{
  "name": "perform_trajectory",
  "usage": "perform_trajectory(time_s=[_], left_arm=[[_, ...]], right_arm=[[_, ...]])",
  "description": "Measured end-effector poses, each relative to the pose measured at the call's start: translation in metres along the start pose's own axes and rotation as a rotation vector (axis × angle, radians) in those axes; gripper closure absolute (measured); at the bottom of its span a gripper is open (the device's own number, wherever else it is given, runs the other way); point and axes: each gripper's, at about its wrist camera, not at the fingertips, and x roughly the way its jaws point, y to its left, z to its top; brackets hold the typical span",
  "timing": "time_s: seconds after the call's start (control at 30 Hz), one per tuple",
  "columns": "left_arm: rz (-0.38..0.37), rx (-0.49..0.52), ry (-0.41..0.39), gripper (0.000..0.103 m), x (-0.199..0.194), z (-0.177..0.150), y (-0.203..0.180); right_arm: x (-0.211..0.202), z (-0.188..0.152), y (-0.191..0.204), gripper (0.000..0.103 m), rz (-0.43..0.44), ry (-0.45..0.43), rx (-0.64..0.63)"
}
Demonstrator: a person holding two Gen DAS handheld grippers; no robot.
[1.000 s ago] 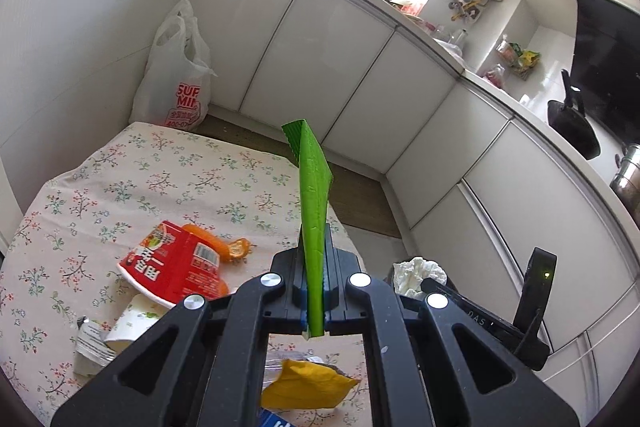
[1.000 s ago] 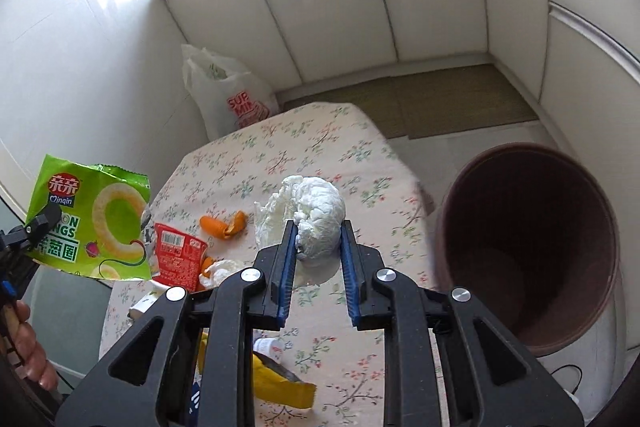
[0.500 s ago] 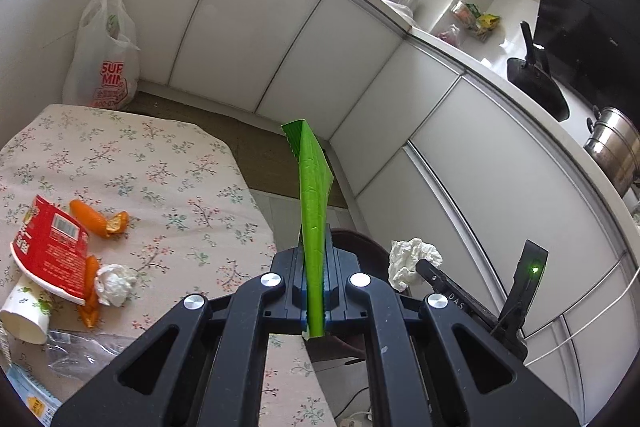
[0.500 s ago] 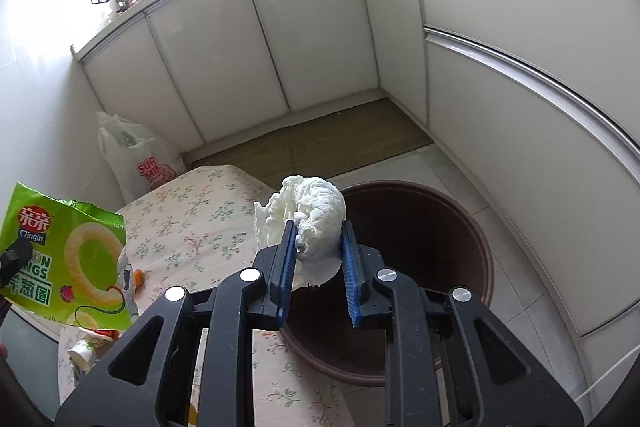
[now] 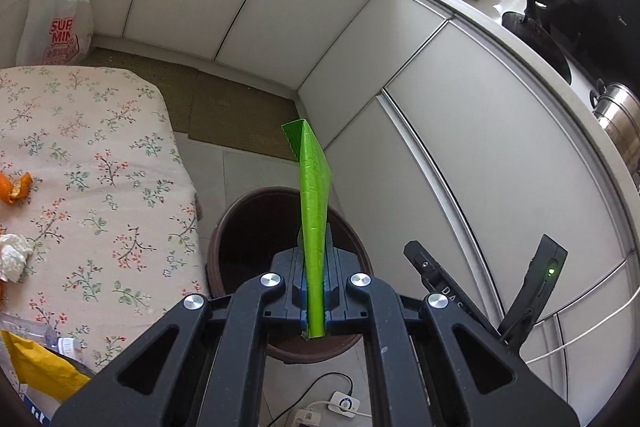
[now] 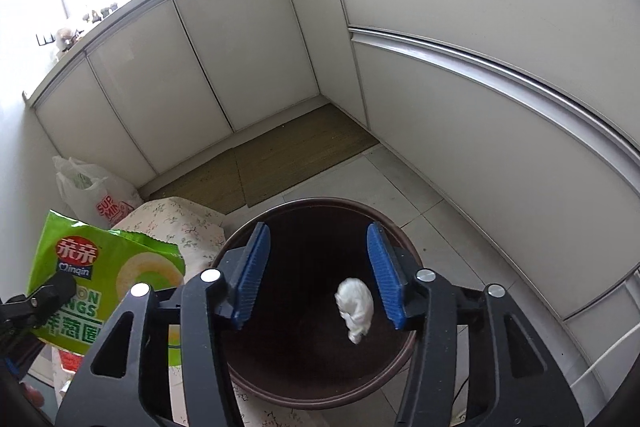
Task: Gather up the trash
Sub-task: 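Carry both items over the brown bin and open both grippers, then bring both tools back over the table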
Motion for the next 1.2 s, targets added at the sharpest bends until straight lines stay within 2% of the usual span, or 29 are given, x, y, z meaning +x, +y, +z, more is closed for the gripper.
perform_trajectory(time_s=[0.03,0.2,0.3,0.4,0.43,0.47,0.53,0.67,0.87,1.03,1.2], left_arm=[[-0.002,-0.005,0.01,0.096,0.006,0.001,-0.002],[0.017,-0.023,0.05,0.095,0.028,0.001,-0.002],[0.022,-0.032,0.069,0.09,0.035,0.001,0.0],[0.028,-0.036,0.083,0.06,0.039,0.0,0.001],[0.036,-0.039,0.081,0.046,0.039,0.0,0.001],[0.042,-0.044,0.069,0.042,0.037,0.0,0.001],[0.047,-0.047,0.061,0.039,0.034,-0.001,0.003],[0.073,-0.048,0.044,0.03,0.023,-0.005,0.009],[0.193,0.024,0.004,0.017,0.0,-0.014,0.013],[0.327,0.133,-0.053,0.016,-0.031,-0.026,0.018],[0.428,0.158,-0.105,0.015,-0.067,-0.034,0.04]], right_arm=[[-0.002,0.0,-0.002,0.04,-0.014,-0.009,0.009],[-0.012,0.003,-0.023,0.026,-0.061,-0.043,0.082],[-0.016,0.001,-0.035,0.022,-0.057,-0.032,0.114],[-0.018,-0.003,-0.034,0.015,-0.066,-0.024,0.097],[-0.019,-0.004,-0.033,0.014,-0.067,-0.025,0.091],[-0.022,-0.006,-0.032,0.013,-0.069,-0.028,0.084],[-0.021,-0.004,-0.031,0.009,-0.074,-0.033,0.074],[-0.025,-0.008,-0.028,0.007,-0.064,-0.027,0.062],[-0.021,-0.018,-0.004,0.007,-0.019,0.036,-0.02],[-0.017,-0.029,0.035,0.007,0.006,0.065,-0.153],[-0.017,-0.039,0.074,0.007,0.063,0.069,-0.231]])
